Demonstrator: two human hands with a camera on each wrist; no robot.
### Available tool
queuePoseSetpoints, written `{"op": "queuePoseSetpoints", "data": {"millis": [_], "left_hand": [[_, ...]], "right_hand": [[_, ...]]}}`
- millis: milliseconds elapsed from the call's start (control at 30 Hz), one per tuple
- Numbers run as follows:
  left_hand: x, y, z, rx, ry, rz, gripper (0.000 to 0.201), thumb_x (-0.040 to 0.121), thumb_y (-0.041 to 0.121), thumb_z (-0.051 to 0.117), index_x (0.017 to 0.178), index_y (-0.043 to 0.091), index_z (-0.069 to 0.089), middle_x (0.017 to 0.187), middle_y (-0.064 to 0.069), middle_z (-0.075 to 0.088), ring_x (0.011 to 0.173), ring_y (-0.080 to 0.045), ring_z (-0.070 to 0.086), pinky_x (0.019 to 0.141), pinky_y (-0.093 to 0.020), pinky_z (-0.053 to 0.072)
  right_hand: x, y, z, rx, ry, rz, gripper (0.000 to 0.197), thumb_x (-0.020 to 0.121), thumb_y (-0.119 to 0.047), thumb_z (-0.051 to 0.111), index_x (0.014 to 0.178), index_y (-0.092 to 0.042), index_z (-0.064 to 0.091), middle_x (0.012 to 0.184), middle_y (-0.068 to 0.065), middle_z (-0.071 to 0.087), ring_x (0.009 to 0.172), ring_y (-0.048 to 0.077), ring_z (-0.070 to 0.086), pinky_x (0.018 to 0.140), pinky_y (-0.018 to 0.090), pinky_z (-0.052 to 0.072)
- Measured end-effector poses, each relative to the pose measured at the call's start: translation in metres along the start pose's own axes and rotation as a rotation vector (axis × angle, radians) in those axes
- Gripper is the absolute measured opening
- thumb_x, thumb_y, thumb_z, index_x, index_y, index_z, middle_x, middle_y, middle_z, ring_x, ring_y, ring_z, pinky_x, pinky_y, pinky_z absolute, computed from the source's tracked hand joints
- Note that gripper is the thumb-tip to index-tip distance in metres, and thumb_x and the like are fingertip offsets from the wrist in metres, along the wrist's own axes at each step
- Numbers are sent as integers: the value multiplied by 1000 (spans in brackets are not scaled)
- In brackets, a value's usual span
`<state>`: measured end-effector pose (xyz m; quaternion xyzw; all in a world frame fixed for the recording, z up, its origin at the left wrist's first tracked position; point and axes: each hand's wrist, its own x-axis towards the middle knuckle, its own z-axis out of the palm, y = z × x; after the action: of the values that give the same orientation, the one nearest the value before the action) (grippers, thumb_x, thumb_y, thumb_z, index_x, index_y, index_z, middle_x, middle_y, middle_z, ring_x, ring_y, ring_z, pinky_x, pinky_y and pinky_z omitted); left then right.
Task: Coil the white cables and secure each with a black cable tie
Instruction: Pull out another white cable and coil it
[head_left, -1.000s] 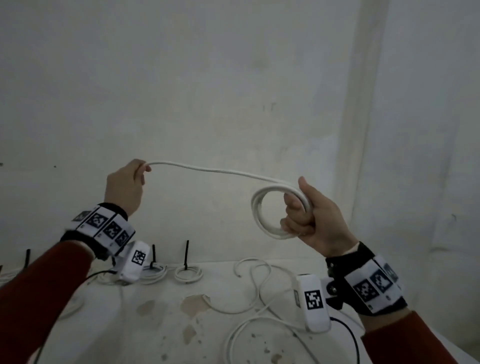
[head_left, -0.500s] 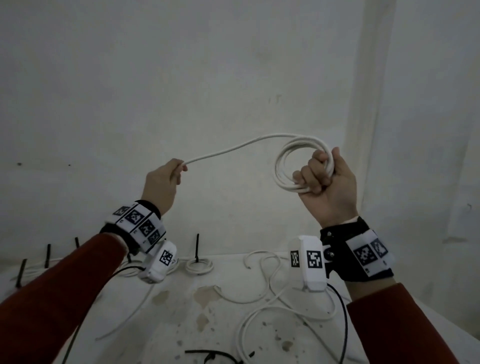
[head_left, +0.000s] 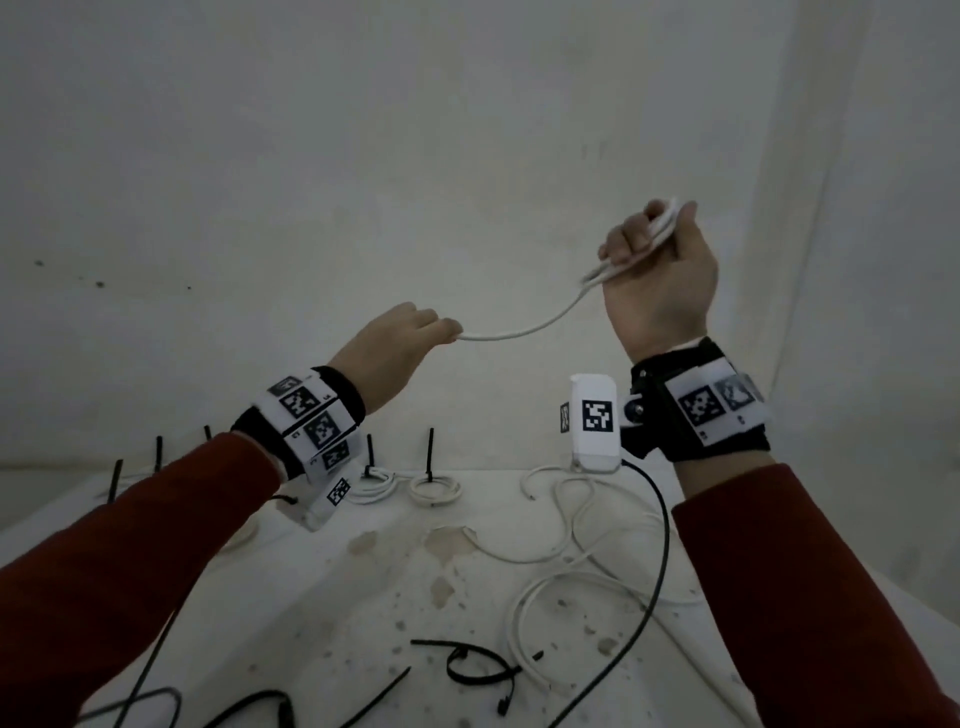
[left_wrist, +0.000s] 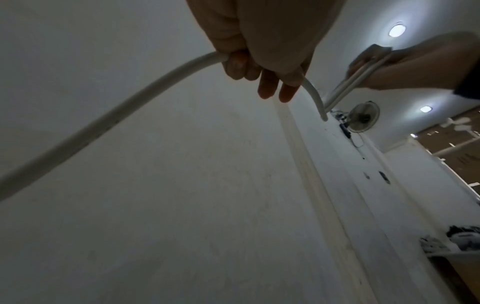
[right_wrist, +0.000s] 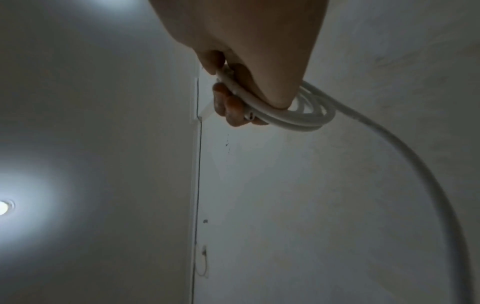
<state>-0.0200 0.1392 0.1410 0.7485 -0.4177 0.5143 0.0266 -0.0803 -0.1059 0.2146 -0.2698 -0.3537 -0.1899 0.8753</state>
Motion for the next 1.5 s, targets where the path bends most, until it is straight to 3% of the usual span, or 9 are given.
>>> {"op": "queuePoseSetpoints", "data": {"millis": [100, 200, 467, 533, 667, 833, 1000, 1267, 1500], "left_hand": [[5, 2, -13, 49, -13, 120, 26, 82, -10, 48, 99, 7, 58, 72, -9, 57, 61, -24, 45, 59, -22, 25], [9, 6, -26, 57, -55, 191, 25, 86, -2, 37, 98, 6, 58, 72, -9, 57, 60, -25, 47, 54, -29, 37], [2, -5, -50, 89, -38, 87, 15, 91, 17, 51, 90, 5, 60, 75, -11, 59, 63, -27, 54, 48, -32, 45], [-3, -12, -56, 146, -69, 95, 6, 89, 15, 54, 95, 13, 55, 76, -9, 58, 63, -27, 53, 45, -29, 39], [-9, -20, -60, 189, -102, 94, 31, 82, 4, 62, 106, 21, 52, 79, -8, 56, 57, -25, 49, 47, -25, 29], [-17, -33, -58, 94, -78, -11, 61, 83, -4, 60, 130, 33, 44, 85, -5, 57, 55, -25, 50, 47, -30, 43], [-46, -43, -46, 36, -51, -201, 77, 85, -8, 55, 141, 37, 27, 89, -3, 58, 70, -23, 61, 52, -39, 54], [-91, -30, -8, 9, -63, -260, 94, 71, -22, 56, 145, 27, 24, 82, -4, 54, 54, -22, 51, 41, -31, 48], [-108, -2, -10, 226, -217, -154, 90, 46, -21, 72, 127, 11, 51, 85, -3, 59, 45, -20, 51, 28, -22, 30]], "right_hand": [[2, 26, 3, -147, 61, 11, 31, 105, -27, 30, 83, -8, 43, 58, 1, 42, 49, 13, 39, 52, 24, 35], [-4, 55, 1, -558, 26, -11, 28, 105, -20, 33, 81, -10, 44, 59, 1, 47, 47, 12, 43, 49, 25, 37], [-38, 96, -17, -1535, -475, 204, 22, 101, -29, 40, 87, -14, 47, 68, -3, 63, 54, 15, 54, 57, 23, 43], [-43, 93, -16, -1453, -494, 300, 29, 103, -30, 37, 86, -10, 50, 65, -1, 58, 52, 13, 48, 55, 26, 40], [-54, 89, -9, -1326, -493, 361, 53, 104, -42, 27, 72, -12, 56, 53, -9, 46, 46, 5, 39, 50, 18, 32], [-68, 78, -5, -1093, -404, 432, 64, 103, -45, 28, 54, -11, 52, 41, -4, 37, 35, 8, 28, 39, 18, 20], [-75, 60, -14, -611, -219, 465, 59, 97, -46, 34, 48, -18, 51, 34, -6, 24, 32, 9, 16, 52, 36, 6], [-70, 28, -9, -88, -74, 279, 54, 100, -39, 22, 60, -17, 50, 36, -7, 26, 32, 11, 16, 48, 26, 27], [-46, 24, -18, -104, 25, 75, 27, 102, -24, 31, 83, -13, 45, 58, -3, 40, 52, 13, 33, 59, 24, 32]]}}
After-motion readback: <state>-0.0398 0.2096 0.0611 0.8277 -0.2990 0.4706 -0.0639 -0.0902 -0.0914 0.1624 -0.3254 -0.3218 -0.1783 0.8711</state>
